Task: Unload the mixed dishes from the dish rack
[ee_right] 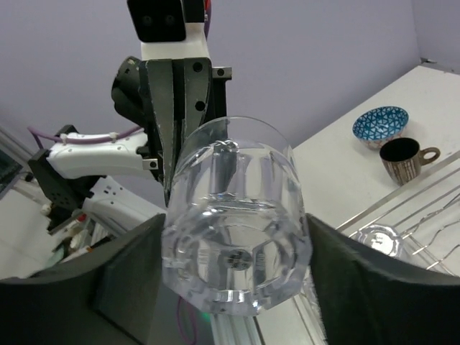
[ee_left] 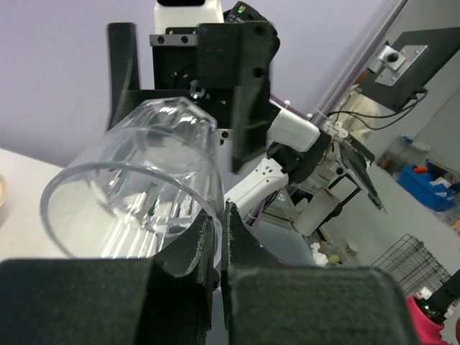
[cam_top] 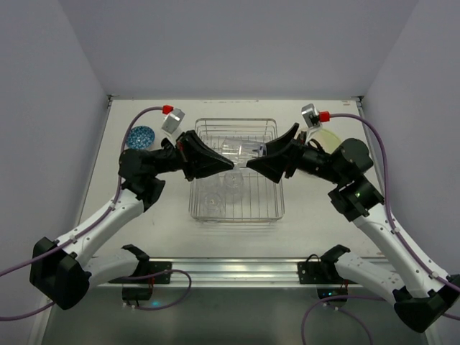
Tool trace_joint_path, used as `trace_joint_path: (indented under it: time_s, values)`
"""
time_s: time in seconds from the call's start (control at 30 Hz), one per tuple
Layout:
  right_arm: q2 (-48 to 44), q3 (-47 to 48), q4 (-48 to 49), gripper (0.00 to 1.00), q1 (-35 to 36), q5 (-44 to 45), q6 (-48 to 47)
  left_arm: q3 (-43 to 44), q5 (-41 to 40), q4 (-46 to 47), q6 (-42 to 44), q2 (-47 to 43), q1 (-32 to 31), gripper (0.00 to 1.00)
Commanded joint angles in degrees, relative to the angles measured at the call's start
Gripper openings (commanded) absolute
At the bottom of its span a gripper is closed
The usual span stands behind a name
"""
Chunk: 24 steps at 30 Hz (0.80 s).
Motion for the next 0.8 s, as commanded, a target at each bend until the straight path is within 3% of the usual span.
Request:
trace_joint_path:
  time_s: [0.0,0.07,0.1,0.13,0.17,0.2,0.23,0.27,0.33,0.47,0.63,0.77]
  values:
    - [-0.19,0.40,2.12,0.96,0.22,1.41,-2.44,4.99,-1.04,-7.62,7.79,-1.87,-0.31,0.00]
    - [-0.20,2.33,-7.57,0.99,0.22,9.21,-5.08,8.77,-5.60,-26.75,16.15,-2.31,-0.22,0.00]
    - [-0.11,4.86,-11.65,0.99,0.22,13.68,-7.61,14.36,-8.75,-35.35,26.29,-1.96,-0.22,0.00]
    - [-0.11,5.76,-15.08,0.99,0.22,18.51,-8.60,17.72,-12.70,-52.23,31.17,-1.53,-0.22,0.00]
    - [-0.20,6.38,-17.90,0.99,0.22,27.95,-9.56,20.45,-21.96,-59.53,35.05,-0.74,-0.05,0.00]
    - [-0.28,7.25,-22.45,0.99,0.22,32.31,-11.23,25.52,-28.14,-66.05,40.83,1.01,0.13,0.00]
    - [-0.54,7.52,-24.50,0.99,0.14,36.10,-11.85,27.57,-39.26,-75.25,42.63,1.72,0.39,0.00]
    - [-0.81,7.61,-27.13,0.99,0.14,41.18,-12.55,29.25,-44.59,-79.17,43.95,3.56,1.44,0.00]
    - [-1.51,7.18,-28.56,0.99,0.05,43.33,-14.49,33.21,-58.79,-88.20,45.81,5.24,2.94,0.00]
    - [-1.69,6.38,-30.58,0.99,0.05,43.78,-16.16,35.85,-70.11,-98.18,46.34,8.49,8.38,0.00]
    - [0.15,6.47,-33.31,0.99,0.05,43.87,-17.57,34.63,-77.49,-104.15,47.66,12.09,14.71,0.00]
    - [0.33,5.94,-33.40,0.99,0.05,43.96,-17.75,32.43,-75.51,-104.44,47.22,17.36,19.72,0.00]
